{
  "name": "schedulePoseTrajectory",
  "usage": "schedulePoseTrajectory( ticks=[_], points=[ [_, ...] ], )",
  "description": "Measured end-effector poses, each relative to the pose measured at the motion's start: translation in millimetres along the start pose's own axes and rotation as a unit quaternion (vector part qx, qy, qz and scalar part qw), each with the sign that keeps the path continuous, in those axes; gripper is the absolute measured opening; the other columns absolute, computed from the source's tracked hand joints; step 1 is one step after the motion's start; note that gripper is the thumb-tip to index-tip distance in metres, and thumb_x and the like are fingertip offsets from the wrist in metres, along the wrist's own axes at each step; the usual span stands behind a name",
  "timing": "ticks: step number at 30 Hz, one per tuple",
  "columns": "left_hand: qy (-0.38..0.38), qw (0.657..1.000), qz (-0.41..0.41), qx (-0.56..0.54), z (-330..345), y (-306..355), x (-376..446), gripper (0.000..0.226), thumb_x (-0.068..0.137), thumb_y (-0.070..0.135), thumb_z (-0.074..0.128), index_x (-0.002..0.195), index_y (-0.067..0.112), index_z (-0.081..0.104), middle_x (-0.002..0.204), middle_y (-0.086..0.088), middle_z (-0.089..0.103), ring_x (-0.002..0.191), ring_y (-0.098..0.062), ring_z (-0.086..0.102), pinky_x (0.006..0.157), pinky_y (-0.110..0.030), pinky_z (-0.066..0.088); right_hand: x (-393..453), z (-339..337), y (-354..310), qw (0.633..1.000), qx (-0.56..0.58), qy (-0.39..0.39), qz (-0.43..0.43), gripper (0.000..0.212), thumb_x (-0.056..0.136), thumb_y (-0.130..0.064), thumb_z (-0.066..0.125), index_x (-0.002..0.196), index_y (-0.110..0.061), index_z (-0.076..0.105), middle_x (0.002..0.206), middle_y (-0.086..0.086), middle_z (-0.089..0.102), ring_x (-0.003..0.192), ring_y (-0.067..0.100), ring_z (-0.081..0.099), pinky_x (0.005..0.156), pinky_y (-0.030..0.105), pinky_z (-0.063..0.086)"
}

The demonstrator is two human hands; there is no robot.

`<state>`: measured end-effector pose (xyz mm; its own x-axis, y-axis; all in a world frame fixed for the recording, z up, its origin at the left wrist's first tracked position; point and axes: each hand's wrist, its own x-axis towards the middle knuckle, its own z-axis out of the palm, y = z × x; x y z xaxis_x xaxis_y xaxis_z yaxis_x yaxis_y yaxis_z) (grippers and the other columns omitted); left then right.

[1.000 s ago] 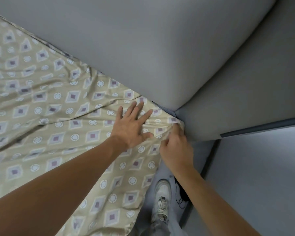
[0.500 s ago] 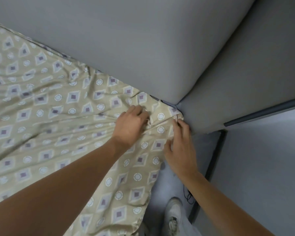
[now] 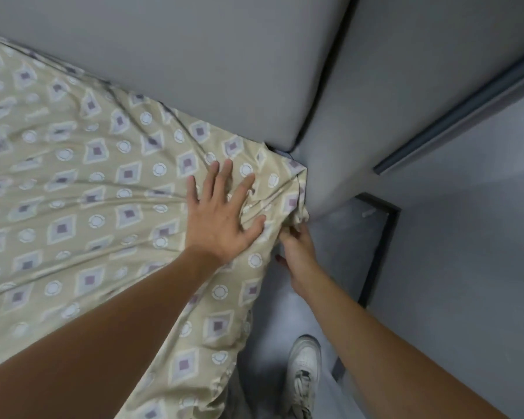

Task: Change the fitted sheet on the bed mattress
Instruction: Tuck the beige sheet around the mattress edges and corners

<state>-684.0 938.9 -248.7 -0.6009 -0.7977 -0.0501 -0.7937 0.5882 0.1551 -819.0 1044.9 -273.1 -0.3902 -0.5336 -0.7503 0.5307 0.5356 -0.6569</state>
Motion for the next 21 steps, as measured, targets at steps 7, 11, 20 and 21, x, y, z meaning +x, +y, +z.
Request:
schedulePoseTrajectory(
  ticks=[7,11,20,21],
  points=[
    [0.036,0.999,-0.011,-0.012,16,-4,1,0.074,0.091,0.073,0.043,0.156,0.039,0.037,0.171,-0.007,0.021,0.16,-0.029,0.01,0.125,-0.063,0.009,33,9,39,0.997,0.025,-0.001,0.074,0.028,0.098,-0.032,0.069,0.125,-0.03,0.068,0.114,0.005,0.078,0.101,0.028,0.076,0.09,0.048,0.064],
    [0.054,0.998,-0.003,-0.016,16,-4,2,0.073,0.091,0.073,0.042,0.155,0.038,0.038,0.17,-0.008,0.025,0.159,-0.031,0.013,0.124,-0.063,0.011,36,4,63,0.998,0.005,-0.005,0.059,0.012,0.097,-0.025,0.071,0.109,-0.024,0.073,0.109,0.007,0.079,0.102,0.031,0.075,0.091,0.048,0.063],
    [0.099,0.995,0.021,-0.007,24,-8,-1,0.069,0.093,0.072,0.043,0.152,0.035,0.041,0.163,-0.01,0.033,0.154,-0.032,0.023,0.121,-0.064,0.02,57,-14,133,0.993,0.011,-0.002,0.12,0.132,0.046,-0.082,0.086,0.158,-0.031,0.036,0.142,0.002,0.06,0.122,0.029,0.062,0.096,0.048,0.057],
    [0.108,0.994,0.026,-0.009,25,-7,0,0.07,0.093,0.073,0.042,0.151,0.034,0.042,0.162,-0.01,0.034,0.153,-0.032,0.025,0.12,-0.064,0.021,63,-17,136,0.991,0.043,-0.026,0.124,0.109,0.056,-0.082,0.083,0.143,-0.023,0.054,0.121,0.003,0.072,0.102,0.023,0.071,0.08,0.038,0.061]
  ],
)
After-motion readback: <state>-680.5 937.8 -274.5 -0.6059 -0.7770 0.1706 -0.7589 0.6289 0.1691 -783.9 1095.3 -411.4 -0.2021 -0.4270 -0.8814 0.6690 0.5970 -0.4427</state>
